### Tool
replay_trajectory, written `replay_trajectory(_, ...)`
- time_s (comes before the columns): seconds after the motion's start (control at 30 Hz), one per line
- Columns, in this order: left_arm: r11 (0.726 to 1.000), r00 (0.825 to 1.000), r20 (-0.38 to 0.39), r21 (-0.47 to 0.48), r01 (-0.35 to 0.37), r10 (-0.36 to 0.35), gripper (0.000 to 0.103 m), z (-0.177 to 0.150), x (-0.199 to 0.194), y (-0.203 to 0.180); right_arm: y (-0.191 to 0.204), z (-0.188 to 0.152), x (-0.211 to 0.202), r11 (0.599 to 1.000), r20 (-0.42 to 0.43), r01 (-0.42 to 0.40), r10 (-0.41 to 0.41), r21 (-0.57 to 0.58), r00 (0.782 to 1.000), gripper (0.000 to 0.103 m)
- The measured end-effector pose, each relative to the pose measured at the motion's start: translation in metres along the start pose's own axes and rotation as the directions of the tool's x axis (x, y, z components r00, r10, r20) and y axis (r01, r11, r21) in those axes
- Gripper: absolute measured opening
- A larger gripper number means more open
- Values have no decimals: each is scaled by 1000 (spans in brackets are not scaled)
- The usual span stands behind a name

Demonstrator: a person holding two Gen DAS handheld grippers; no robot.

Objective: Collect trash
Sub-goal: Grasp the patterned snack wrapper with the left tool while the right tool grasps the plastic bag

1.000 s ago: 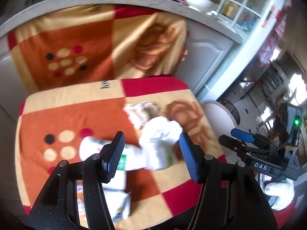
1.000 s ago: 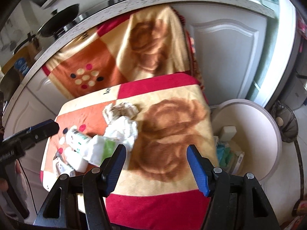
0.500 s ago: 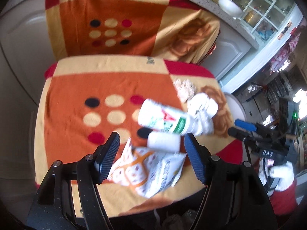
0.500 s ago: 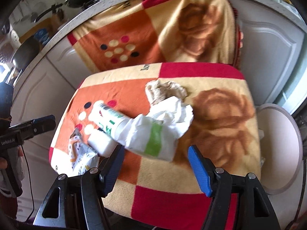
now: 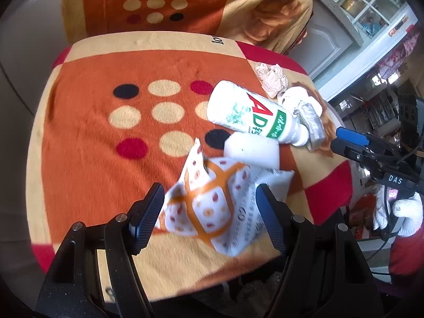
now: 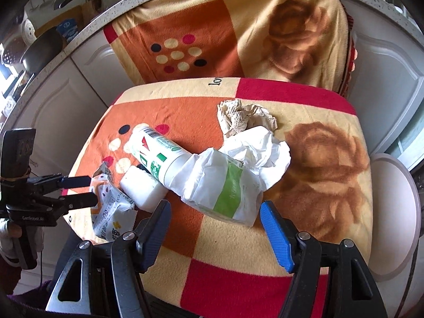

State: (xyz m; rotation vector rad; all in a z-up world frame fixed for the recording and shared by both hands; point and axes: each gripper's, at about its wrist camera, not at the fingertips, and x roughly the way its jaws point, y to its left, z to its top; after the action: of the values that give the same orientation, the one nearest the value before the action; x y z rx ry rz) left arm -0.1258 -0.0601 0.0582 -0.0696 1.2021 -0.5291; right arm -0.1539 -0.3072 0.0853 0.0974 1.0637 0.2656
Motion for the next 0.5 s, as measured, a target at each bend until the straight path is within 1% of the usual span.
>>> replay_trajectory(0.17, 1000, 999, -43, 30, 1, 0, 70, 6, 20, 4, 2, 4, 11, 1000, 2, 7, -7, -23, 1000, 68)
replay_trajectory(0.27, 999, 999, -49, 31, 16, -15, 70, 7, 27, 5, 5, 7, 22, 998, -13, 12, -12, -57, 1000, 68)
replay_trajectory(0.37, 998, 999, -40, 51, 20, -18, 70, 7, 29, 3, 5, 7, 37, 998, -41, 13, -16, -64, 999, 68)
replay_trajectory(0.4, 998, 999, -38, 56, 23, -21, 69, 6, 29, 3, 4, 7, 40, 998, -52, 2, -5, -56, 999, 59)
replay_trajectory(0.43, 998, 999, -38, 60, 28, -26, 66, 6, 29, 3, 3, 6, 42, 999, -60, -25, 23, -45, 998, 49)
replay_trajectory(0.47, 997, 999, -41, 68, 36, -33, 64, 5, 28, 3, 2, 5, 42, 998, -58, -44, 42, -40, 997, 48)
replay_trajectory(0.5, 996, 998, -41, 76, 39, -36, 58, 5, 28, 2, 2, 4, 40, 998, -50, -50, 48, -44, 998, 44)
